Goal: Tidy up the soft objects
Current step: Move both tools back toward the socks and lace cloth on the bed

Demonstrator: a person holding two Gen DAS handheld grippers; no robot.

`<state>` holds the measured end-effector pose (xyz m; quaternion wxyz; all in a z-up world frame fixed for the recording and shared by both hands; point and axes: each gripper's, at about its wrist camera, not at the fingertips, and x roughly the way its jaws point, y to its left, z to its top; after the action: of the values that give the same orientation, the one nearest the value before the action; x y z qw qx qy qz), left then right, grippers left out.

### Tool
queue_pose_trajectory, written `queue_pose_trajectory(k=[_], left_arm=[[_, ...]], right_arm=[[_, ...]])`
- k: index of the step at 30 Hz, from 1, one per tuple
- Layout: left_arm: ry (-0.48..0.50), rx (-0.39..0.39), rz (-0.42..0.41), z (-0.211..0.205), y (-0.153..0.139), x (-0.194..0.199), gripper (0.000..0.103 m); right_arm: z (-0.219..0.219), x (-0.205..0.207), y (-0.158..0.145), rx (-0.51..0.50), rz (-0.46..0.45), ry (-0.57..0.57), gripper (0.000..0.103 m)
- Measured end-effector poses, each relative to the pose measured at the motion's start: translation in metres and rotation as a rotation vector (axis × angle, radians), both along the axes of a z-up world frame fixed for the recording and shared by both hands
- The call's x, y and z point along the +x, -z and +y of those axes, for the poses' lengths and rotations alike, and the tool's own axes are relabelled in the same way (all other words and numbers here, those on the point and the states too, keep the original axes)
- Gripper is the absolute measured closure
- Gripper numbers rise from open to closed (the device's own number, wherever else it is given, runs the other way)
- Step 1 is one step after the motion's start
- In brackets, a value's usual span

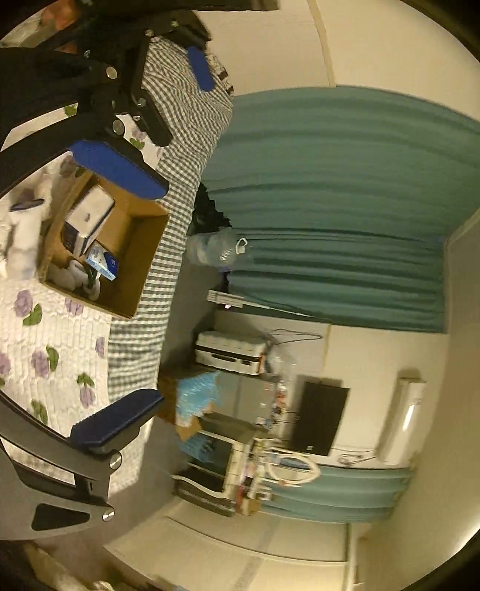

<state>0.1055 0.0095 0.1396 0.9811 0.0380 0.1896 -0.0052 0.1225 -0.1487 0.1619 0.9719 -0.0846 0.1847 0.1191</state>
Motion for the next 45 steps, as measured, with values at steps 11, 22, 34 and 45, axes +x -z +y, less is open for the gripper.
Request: queue_pose_trajectory(k=[11,22,34,45], left_arm=[[0.018,0.089,0.020,-0.017,0.021,-0.069,0.000],[-0.007,0.069,0.149,-0.017,0.125,-0.052,0.000],[-0.030,-0.015,0.272,0.012,0.209,0.023,0.000],[-0.068,-0.022,0.341,0.034,0.245,0.029,0.000]], right_arm=[[-0.008,-0.080,0.012,-0.038,0.047,-0.026,0.000],[-0.008,-0.050,0.144,-0.068,0.242,-0.103,0.000],[-0.002,0.044,0.247,0.002,0.438,-0.070,0.007],[0.007,0.071,0.293,-0.014,0.541,-0.095,0.014]])
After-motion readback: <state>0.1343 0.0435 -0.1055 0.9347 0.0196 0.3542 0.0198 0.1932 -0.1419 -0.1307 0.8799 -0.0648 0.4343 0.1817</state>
